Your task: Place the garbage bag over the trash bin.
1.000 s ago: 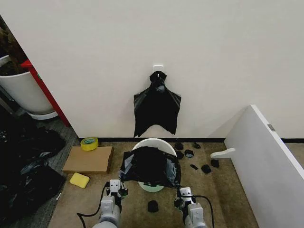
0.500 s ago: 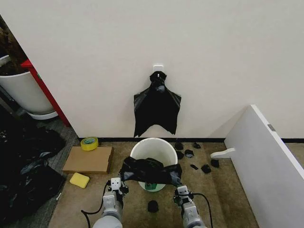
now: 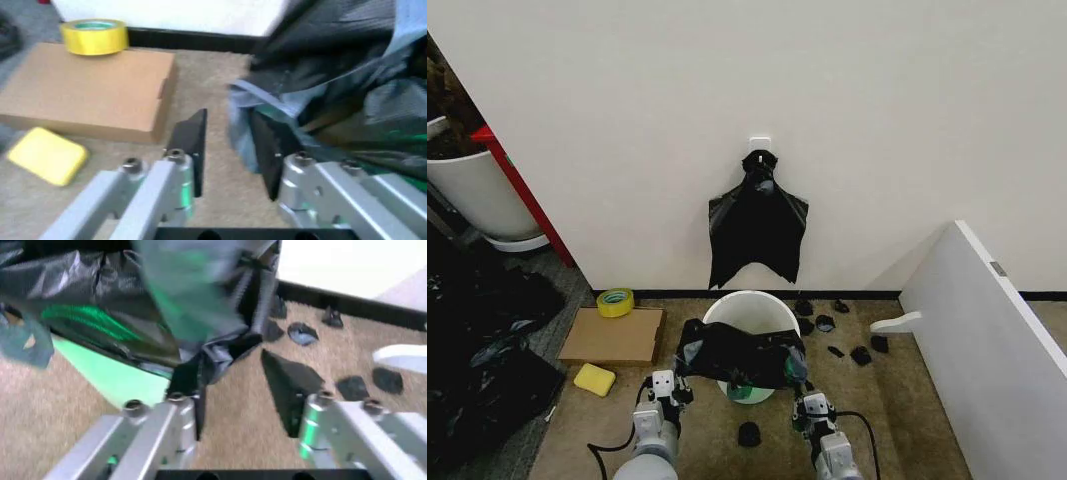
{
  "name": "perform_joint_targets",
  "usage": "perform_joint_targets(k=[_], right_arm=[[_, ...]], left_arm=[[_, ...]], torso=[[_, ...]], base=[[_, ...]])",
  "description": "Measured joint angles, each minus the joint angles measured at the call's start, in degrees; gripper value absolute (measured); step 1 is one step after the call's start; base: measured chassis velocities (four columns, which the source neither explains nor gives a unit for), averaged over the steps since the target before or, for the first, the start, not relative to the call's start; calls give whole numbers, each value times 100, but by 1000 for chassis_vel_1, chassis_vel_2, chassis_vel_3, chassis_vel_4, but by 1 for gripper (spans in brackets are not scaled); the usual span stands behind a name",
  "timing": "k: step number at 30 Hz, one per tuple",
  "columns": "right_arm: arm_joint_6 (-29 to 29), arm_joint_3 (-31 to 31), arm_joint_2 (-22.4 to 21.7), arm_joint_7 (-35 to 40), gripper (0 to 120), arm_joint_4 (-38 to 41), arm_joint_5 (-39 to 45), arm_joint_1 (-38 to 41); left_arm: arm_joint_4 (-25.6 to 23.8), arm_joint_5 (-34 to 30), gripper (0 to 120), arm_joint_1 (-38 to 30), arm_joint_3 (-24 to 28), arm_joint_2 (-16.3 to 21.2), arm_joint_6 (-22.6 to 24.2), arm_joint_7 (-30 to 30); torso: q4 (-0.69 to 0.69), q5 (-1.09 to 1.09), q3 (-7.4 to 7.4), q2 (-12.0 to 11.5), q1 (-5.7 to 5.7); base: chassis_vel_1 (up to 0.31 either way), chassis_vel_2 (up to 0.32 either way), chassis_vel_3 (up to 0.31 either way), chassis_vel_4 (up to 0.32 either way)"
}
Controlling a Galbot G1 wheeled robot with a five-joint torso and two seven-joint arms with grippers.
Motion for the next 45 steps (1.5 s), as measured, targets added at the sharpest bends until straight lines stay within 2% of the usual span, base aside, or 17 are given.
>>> perform_joint_targets(k=[4, 5, 10, 11, 12, 18, 23, 26, 27, 30, 32, 37, 38, 39, 41, 43, 45], right_arm=[[-244, 6, -109, 151, 48, 175, 118, -127], [-244, 6, -109, 151, 48, 175, 118, -127], [-266, 42, -212, 221, 70, 339, 93, -291], [-269, 50, -246, 244, 73, 417, 92, -347], [-269, 50, -246, 244, 73, 417, 92, -347], [-312, 109, -498, 406, 97, 1025, 91, -853], [-161, 179, -641, 424, 100, 1340, -24, -1103], [529, 436, -687, 38, 100, 1593, -401, -978], [529, 436, -687, 38, 100, 1593, -401, -978], [847, 747, -708, -298, 100, 1787, -300, -539], [871, 997, -887, -592, 100, 1862, 102, -132], [785, 1184, -1278, -1254, 100, 1456, 1095, 800], [644, 1145, -1369, -1606, 100, 1084, 1556, 1382], [544, 1118, -1388, -1815, 100, 904, 1748, 1641], [-100, 929, -1365, -2917, 100, 150, 2410, 2610], [-258, 877, -1325, -3182, 100, -18, 2495, 2799], [-951, 697, -1079, -4163, 100, -682, 2562, 3464]], left_arm=[[-145, 3, 48, 128, -178, 131, 231, -188], [-145, 3, 48, 128, -178, 131, 231, -188], [-452, -18, 68, 385, -324, 288, 283, -225], [-551, -19, 73, 470, -362, 359, 284, -228], [-551, -19, 73, 470, -362, 359, 284, -228], [-1053, -14, 96, 929, -567, 777, 261, -282], [-1315, 30, 100, 1091, -603, 848, 192, -307], [-1599, 193, 100, 1116, -695, 760, -94, -215], [-1599, 193, 100, 1116, -695, 760, -94, -215], [-1739, 349, 100, 1063, -719, 623, -339, -96], [-1801, 520, 100, 1044, -720, 485, -512, -17], [-1924, 692, 100, 1017, -749, 134, -720, 77], [-1953, 691, 100, 975, -765, -37, -747, 86], [-1959, 683, 100, 952, -771, -131, -760, 90], [-1950, 630, 100, 868, -785, -404, -828, 98], [-1946, 615, 100, 846, -788, -458, -843, 99], [-1940, 586, 100, 805, -798, -589, -896, 100]], torso=[[0, 0, 0, 0, 0], [0, 0, 0, 0, 0], [1, 0, 0, 0, 0], [1, -1, 0, 0, 0], [1, -1, 0, 0, 0], [0, 0, 0, 1, 0], [0, 0, 0, 1, 0], [-1, 0, 0, 1, 0], [-1, 0, 0, 1, 0], [0, 1, 0, 1, 0], [0, 0, 0, 1, 0], [0, 1, 0, 1, 0], [0, 2, 1, 1, 0], [1, 2, 1, 1, 0], [3, 2, 2, 0, 1], [1, 0, 1, 1, 0], [1, 2, 1, 0, 0]], base=[[0, 0, 0, 0], [0, 0, 0, 0], [0, 0, 0, 0], [0, 0, 0, 0], [0, 0, 0, 0], [0, 0, 0, 0], [0, 0, 0, 0], [0, 0, 0, 0], [0, 0, 0, 0], [0, 0, 0, 0], [0, 0, 0, 0], [0, 0, 0, 0], [0, 0, 0, 0], [0, 0, 0, 0], [0, 0, 0, 0], [0, 0, 0, 0], [0, 0, 0, 0]])
